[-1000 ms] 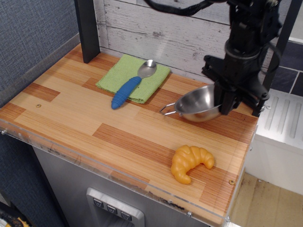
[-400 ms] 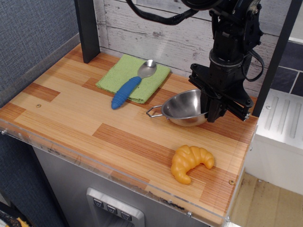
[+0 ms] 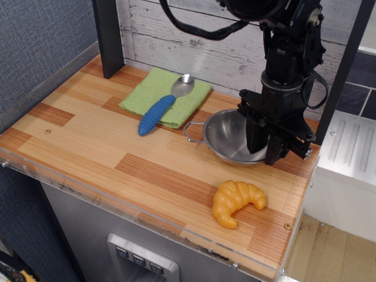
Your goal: Place the silver bowl to the right of the green cloth.
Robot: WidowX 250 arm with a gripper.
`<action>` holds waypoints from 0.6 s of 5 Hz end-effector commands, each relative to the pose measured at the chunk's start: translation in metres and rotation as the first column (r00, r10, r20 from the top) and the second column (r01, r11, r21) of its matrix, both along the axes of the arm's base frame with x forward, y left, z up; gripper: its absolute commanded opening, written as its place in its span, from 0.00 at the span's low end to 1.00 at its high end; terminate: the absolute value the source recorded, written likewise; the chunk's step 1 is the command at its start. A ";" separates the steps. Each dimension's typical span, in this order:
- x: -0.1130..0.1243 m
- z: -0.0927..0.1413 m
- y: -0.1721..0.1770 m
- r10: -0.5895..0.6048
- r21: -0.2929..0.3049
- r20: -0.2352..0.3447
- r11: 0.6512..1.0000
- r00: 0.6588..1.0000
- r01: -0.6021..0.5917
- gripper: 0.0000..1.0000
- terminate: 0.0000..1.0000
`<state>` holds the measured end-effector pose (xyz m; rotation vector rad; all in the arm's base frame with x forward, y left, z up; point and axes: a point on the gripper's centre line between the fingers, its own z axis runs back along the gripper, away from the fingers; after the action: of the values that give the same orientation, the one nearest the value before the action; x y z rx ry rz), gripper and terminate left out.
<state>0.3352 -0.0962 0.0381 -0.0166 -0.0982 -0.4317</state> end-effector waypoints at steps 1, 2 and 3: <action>0.005 0.059 0.020 0.145 -0.053 0.135 0.989 0.980 -0.139 1.00 0.00; -0.008 0.083 0.052 0.312 -0.023 0.137 0.950 0.940 -0.312 1.00 0.00; -0.020 0.081 0.084 0.398 -0.003 0.093 0.917 0.913 -0.400 1.00 0.00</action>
<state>0.3185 -0.0063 0.1001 0.0398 -0.1231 -0.0166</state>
